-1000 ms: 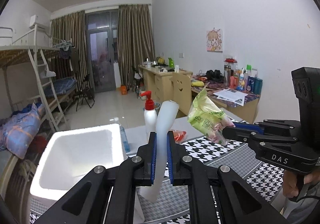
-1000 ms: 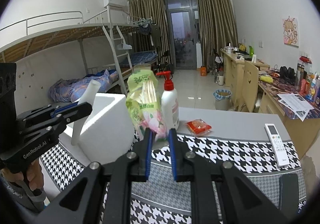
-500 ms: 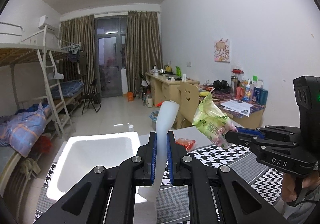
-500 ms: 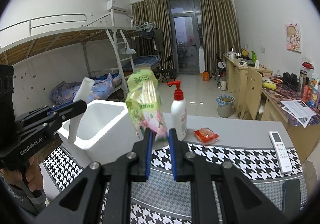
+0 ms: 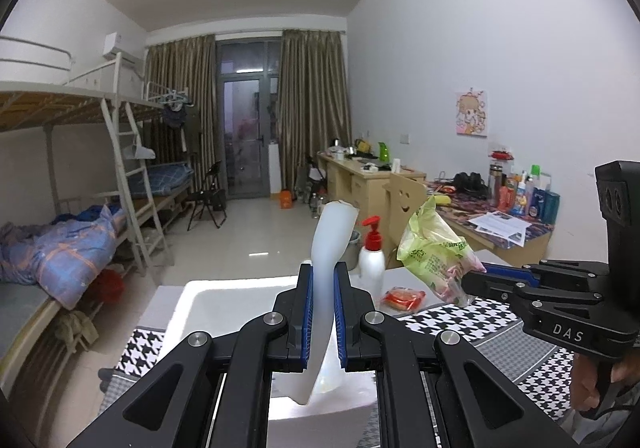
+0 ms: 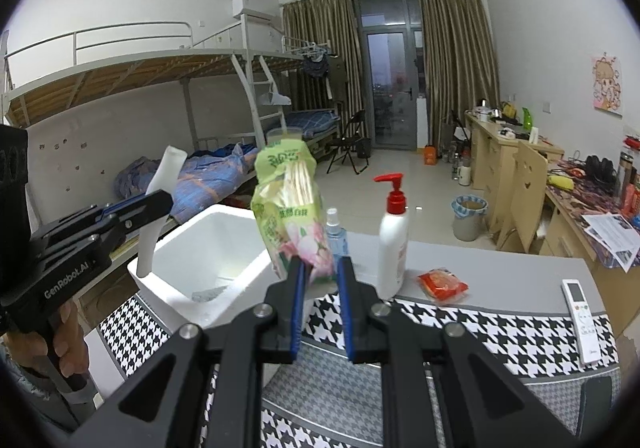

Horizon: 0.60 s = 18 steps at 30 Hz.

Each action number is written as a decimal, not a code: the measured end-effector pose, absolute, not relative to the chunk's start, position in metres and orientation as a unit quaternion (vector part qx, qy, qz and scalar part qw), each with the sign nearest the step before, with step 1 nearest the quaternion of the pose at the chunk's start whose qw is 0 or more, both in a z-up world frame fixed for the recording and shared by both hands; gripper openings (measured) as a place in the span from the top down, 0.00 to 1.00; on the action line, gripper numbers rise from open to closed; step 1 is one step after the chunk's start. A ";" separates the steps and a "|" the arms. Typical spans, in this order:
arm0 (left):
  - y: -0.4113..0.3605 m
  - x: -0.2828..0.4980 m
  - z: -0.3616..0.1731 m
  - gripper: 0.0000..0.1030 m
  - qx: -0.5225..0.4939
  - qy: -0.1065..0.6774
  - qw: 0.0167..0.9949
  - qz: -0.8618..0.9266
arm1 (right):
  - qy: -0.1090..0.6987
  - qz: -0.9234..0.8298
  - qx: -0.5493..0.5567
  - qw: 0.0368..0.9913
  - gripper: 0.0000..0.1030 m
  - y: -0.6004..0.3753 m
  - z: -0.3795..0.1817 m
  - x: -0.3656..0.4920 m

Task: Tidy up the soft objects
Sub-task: 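Carry the foam tube and snack pack over the white foam box with both tools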

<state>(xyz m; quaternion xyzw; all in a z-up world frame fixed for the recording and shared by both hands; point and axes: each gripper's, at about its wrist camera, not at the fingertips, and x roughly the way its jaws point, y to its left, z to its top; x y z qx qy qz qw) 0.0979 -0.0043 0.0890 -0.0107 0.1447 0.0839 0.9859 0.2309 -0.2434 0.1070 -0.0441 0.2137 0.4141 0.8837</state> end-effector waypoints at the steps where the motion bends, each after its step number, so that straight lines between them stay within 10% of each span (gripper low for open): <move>1: -0.002 0.097 0.089 0.90 -0.010 0.144 0.986 0.087 | 0.215 0.416 -0.045 0.882 0.81 -0.241 0.107 0.231; 18: 0.032 0.087 0.084 0.90 -0.022 0.149 0.980 0.133 | 0.239 0.448 -0.064 0.859 0.81 -0.188 0.104 0.229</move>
